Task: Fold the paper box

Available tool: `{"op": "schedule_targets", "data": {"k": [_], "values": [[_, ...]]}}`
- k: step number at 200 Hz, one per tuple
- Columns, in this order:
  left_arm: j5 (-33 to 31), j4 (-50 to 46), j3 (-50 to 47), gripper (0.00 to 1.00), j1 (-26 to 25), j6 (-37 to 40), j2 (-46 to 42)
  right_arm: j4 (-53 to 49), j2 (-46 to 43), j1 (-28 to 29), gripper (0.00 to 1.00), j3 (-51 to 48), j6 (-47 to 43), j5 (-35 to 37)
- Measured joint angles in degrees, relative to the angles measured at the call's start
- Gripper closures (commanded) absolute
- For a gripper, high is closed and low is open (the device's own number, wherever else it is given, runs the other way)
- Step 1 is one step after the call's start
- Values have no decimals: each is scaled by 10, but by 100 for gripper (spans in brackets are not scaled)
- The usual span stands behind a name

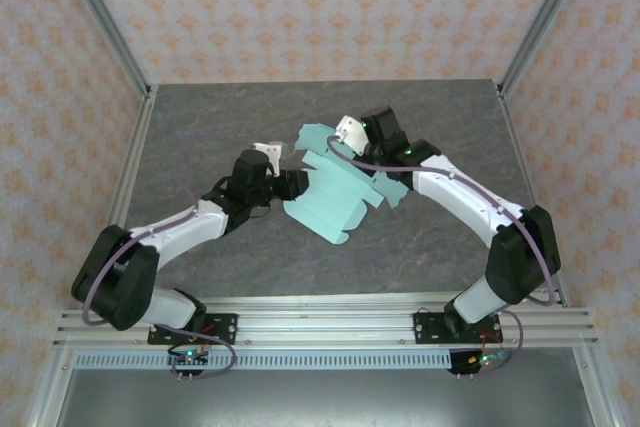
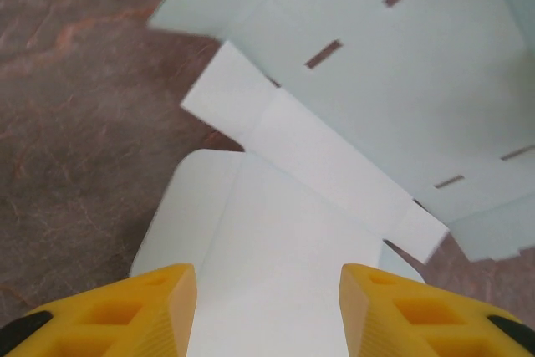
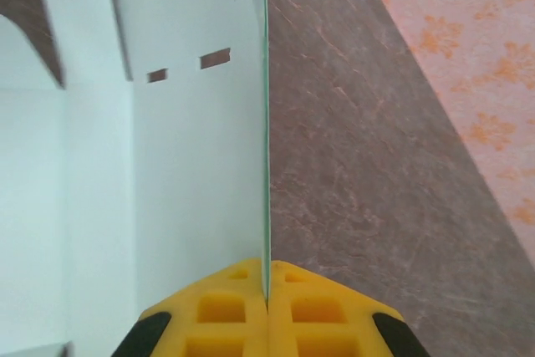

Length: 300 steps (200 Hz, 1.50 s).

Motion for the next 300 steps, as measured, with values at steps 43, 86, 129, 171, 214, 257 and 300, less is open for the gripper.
{"op": "schedule_targets", "data": {"k": [43,86,129,171,214,257,300], "values": [[57,-58,66,46,4,56,-37,-114,-18,0,100,67,16,-126],[97,-113,116,42,26,92,-37,-174,-20,0,100,75,21,-173],[132,-154,167,39,67,116,-10,-192,-20,0,100,76,22,-185],[193,-183,214,37,66,145,35,-195,-20,0,100,77,22,-189],[239,-195,232,39,66,167,49,-195,-19,0,100,81,29,-195],[254,-207,233,47,52,199,48,-203,-16,-2,100,92,42,-195],[262,-209,231,47,23,218,47,-203,-2,-2,100,110,53,-195]]}}
